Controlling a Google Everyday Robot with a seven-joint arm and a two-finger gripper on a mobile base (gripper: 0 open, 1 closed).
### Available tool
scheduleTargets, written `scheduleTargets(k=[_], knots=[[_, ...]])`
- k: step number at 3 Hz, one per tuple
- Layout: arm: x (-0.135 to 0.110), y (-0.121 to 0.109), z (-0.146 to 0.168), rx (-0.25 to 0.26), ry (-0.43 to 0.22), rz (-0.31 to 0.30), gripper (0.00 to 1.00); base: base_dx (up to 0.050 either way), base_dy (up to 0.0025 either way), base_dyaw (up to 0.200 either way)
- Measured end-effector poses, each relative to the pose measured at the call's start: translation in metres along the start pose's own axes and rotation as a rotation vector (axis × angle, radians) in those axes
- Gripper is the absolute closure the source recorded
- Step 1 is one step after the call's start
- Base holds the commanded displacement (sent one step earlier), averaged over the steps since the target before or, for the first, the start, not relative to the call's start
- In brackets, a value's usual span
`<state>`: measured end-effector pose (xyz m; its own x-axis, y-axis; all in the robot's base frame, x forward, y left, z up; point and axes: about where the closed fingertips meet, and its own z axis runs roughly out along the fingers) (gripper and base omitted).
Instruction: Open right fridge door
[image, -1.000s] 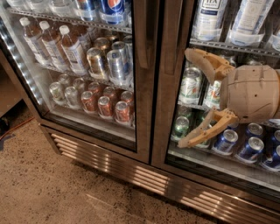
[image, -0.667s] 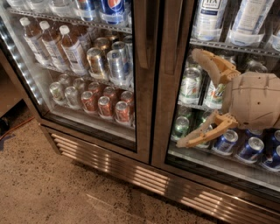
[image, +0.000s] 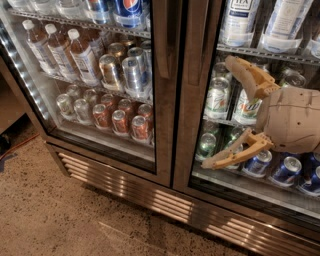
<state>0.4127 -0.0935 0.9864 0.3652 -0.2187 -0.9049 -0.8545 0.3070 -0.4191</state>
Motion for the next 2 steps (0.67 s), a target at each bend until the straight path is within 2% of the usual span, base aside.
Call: scheduleTargets(k=[2], knots=[[-0.013,0.021,0.044,-0.117,0.025,-0.040,0.00,0.000,0.00000,0.000]])
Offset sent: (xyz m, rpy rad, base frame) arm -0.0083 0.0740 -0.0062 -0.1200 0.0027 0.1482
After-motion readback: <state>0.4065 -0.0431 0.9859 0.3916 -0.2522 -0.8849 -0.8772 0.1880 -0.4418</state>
